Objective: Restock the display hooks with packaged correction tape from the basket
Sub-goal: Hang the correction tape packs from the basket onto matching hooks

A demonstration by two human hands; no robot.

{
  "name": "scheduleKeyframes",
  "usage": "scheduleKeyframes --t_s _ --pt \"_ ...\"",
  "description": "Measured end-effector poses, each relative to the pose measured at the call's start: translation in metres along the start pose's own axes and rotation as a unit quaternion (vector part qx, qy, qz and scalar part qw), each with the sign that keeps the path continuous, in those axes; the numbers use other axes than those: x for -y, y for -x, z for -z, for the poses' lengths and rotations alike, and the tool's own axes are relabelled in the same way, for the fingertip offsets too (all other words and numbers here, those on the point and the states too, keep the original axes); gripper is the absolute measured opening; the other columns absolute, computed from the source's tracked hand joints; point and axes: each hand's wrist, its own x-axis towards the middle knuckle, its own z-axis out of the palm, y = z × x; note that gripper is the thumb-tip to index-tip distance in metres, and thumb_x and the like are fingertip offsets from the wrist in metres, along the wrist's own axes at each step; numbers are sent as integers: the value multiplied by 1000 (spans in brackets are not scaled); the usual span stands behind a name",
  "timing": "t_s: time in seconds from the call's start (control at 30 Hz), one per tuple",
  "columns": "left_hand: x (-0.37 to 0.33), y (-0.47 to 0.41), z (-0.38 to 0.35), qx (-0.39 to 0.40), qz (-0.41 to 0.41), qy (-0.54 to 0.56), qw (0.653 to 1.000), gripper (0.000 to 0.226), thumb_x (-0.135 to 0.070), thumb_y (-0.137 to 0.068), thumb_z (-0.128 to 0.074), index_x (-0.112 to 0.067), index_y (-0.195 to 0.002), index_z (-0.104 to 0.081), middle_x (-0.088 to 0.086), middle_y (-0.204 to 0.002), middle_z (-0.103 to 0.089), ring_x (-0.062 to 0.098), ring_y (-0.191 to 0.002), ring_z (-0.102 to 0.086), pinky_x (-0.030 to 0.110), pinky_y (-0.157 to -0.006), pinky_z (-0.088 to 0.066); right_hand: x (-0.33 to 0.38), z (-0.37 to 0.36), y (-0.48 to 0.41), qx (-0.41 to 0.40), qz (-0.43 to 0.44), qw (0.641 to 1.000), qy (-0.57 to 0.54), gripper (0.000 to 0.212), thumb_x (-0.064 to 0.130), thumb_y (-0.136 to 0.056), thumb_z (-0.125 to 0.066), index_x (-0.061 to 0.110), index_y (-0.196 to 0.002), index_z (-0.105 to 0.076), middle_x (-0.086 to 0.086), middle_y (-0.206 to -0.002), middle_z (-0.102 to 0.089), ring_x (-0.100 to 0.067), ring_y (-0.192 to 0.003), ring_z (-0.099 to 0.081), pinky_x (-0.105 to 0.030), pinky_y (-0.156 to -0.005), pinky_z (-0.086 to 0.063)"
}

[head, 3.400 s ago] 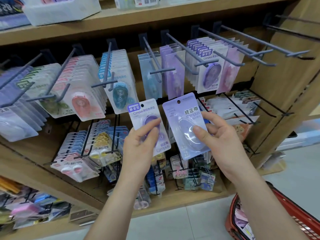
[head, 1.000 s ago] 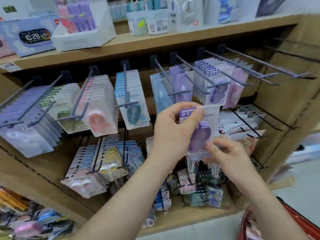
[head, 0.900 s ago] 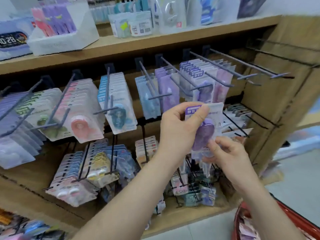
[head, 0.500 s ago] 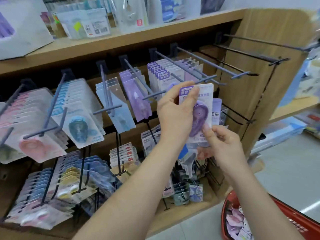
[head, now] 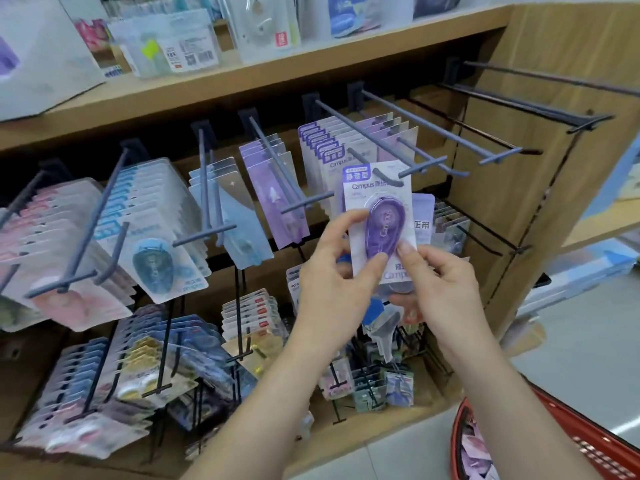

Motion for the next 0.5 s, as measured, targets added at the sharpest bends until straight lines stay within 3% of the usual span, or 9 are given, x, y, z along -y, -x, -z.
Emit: scheduleKeyframes --t_s 0.07,0.13,0.23,0.3,0.37,0.43,0.5 --pt "10 -12 1 -42 19 -22 999 49 -17 -88 -74 -56 -112 -56 3 -94 -71 23 -70 -66 35 -66 -59 -6 -1 -3 -18 1 1000 13 20 32 -98 -59 19 -92 -73 14 -72 -67 -10 -62 -67 -19 -49 -51" --pt "19 -29 2 -96 46 -39 994 45 -27 -86 -75 -57 -115 -59 1 -93 -69 25 -71 -61 39 -75 -58 -16 3 -4 -51 -6 998 43 13 25 -98 -61 23 -90 -72 2 -104 -67 -19 -81 -70 -19 -53 -54" --pt "29 -53 3 -128 63 -124 982 46 -33 -88 -73 -47 -130 -58 -4 -106 -69 6 -82 -56 22 -76 -47 -24 9 -2 -55 -4 995 87 32 7 -97 -58 39 -97 -64 5 -124 -54 -30 -87 -69 -33 -60 -60" --pt "30 -62 1 -139 67 -160 975 49 -32 -90 -70 -43 -135 -55 -4 -102 -67 2 -75 -52 24 -77 -46 -22 12 3 -29 8 997 71 59 1 -95 -59 59 -105 -51 2 -127 -54 -27 -85 -68 -35 -57 -59" --pt "27 -65 1 -141 63 -186 970 50 -30 -93 -67 -40 -139 -52 0 -102 -66 3 -73 -51 31 -84 -50 -21 15 6 -3 13 999 36 77 -2 -93 -62 66 -120 -36 -4 -120 -62 -25 -78 -68 -27 -49 -55" --pt "29 -63 6 -122 73 -215 966 49 -32 -96 -62 -39 -143 -47 2 -112 -66 14 -92 -60 36 -91 -51 -23 19 7 12 4 1000 27 83 -2 -90 -67 55 -137 -30 2 -105 -70 -22 -74 -71 -25 -48 -54" --pt "30 -51 11 -96 90 -225 965 43 -36 -99 -55 -36 -142 -48 0 -122 -65 17 -108 -61 38 -97 -50 -21 20 7 36 -13 999 28 66 -2 -87 -70 40 -133 -47 5 -99 -73 -16 -74 -73 -24 -50 -54"
